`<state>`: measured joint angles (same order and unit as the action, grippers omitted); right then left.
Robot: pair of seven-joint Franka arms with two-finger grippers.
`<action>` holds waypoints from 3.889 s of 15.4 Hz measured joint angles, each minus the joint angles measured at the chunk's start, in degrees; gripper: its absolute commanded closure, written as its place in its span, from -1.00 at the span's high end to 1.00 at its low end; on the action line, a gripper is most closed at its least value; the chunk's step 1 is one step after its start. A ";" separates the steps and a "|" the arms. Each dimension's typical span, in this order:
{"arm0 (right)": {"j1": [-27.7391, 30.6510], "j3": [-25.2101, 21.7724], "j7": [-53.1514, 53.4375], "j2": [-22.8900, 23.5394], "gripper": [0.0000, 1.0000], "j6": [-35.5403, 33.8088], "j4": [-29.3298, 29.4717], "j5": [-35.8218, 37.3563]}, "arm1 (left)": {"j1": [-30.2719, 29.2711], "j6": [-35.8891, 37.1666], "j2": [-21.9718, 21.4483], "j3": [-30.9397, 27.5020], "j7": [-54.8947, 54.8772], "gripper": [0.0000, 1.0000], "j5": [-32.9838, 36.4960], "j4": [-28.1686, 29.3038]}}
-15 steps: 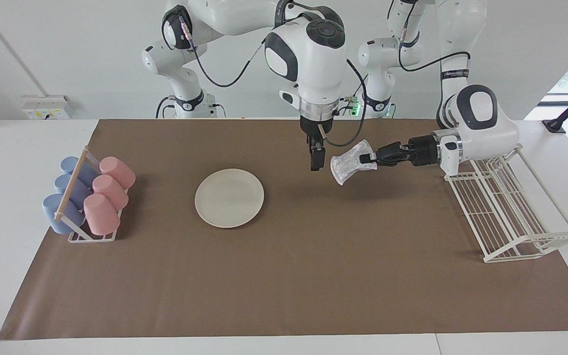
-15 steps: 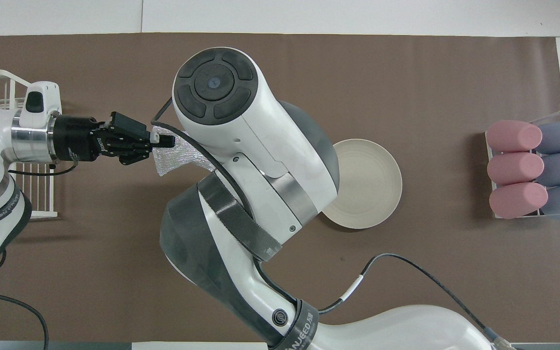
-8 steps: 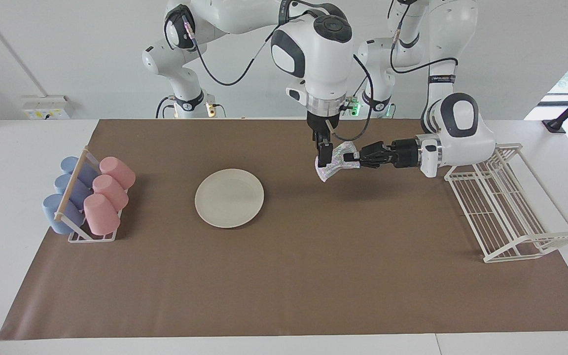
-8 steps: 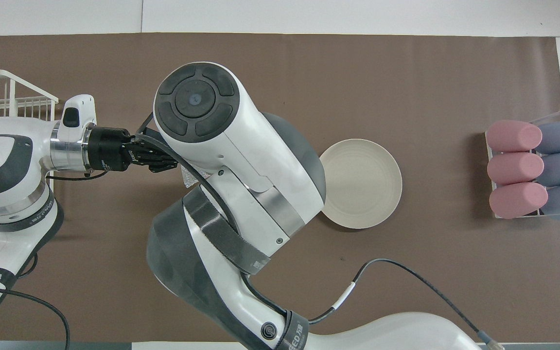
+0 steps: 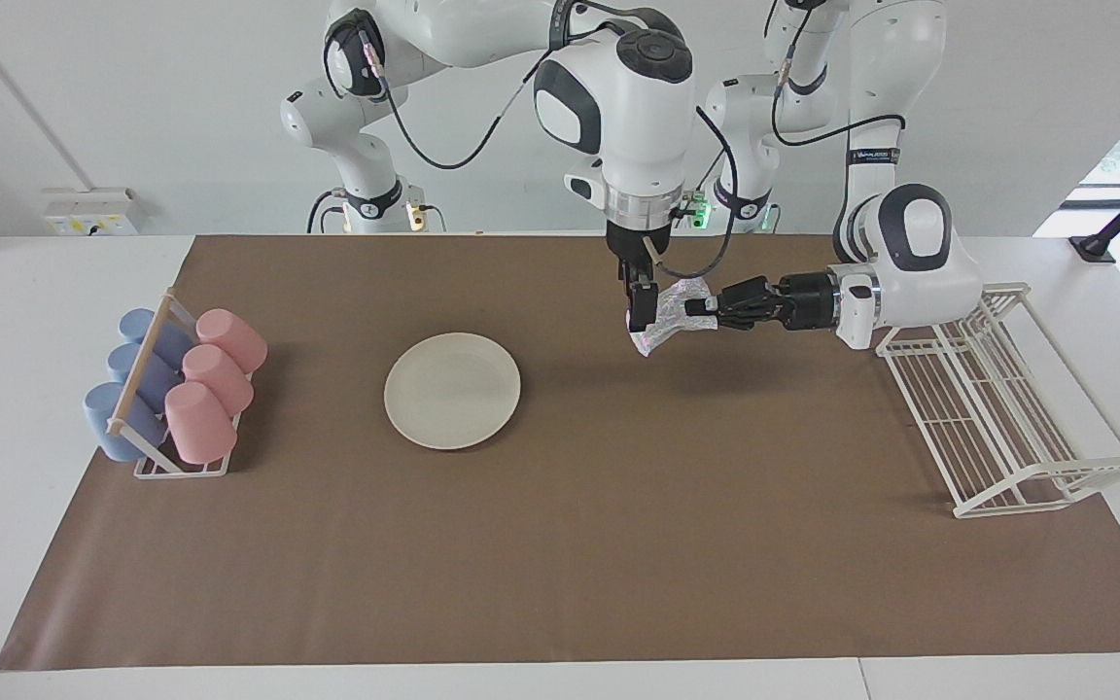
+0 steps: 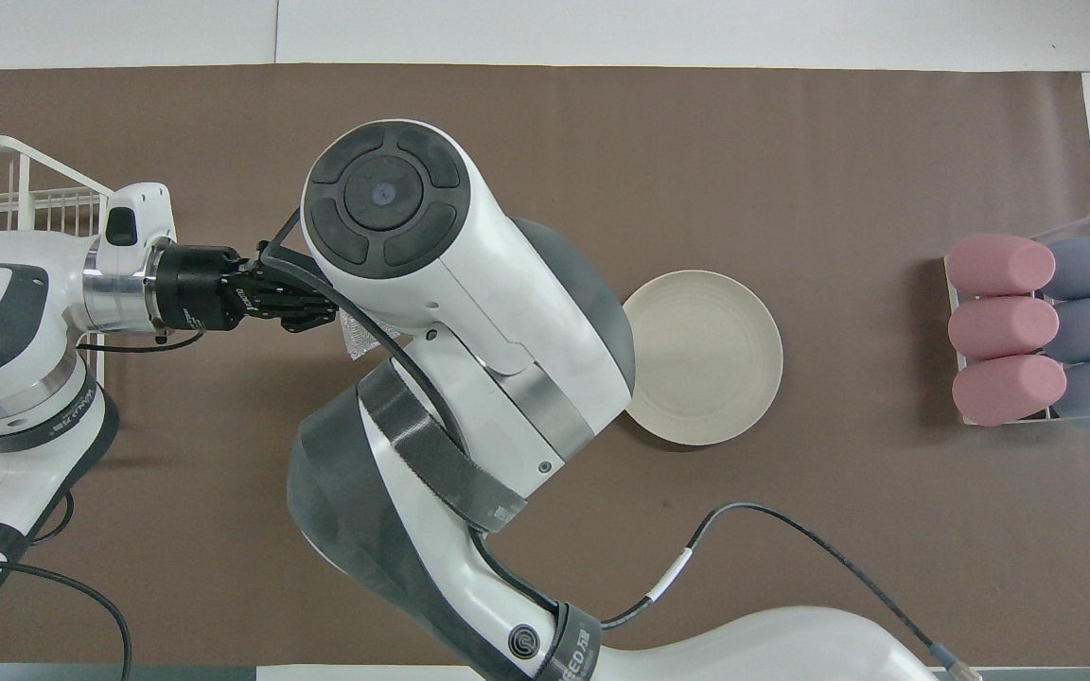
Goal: Wipe plate with sponge
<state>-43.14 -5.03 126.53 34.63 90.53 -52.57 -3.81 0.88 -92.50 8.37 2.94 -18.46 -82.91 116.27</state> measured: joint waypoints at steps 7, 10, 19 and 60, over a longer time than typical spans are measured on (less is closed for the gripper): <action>-0.05 0.38 0.00 0.00 1.00 2.52 -0.15 -0.02 | 0.15 0.22 0.00 0.18 0.00 -1.00 -0.37 0.05; -0.24 0.66 0.00 0.00 0.96 2.56 -0.24 -0.05 | 0.15 0.25 0.00 0.18 0.00 -1.00 -0.39 0.06; -1.82 0.66 0.15 -0.01 -0.64 3.43 -0.57 -0.05 | 0.15 0.78 0.00 0.18 -0.01 -1.00 -0.41 0.10; 14.97 0.10 -39.40 -21.76 -1.00 31.49 -59.77 -0.02 | -3.47 1.47 -6.49 -0.18 16.18 1.00 46.03 -14.56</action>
<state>-28.17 -4.92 87.13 12.86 122.02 -112.34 -3.83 -2.59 -91.03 1.88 2.76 -2.28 -36.89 101.71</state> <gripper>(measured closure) 0.925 0.000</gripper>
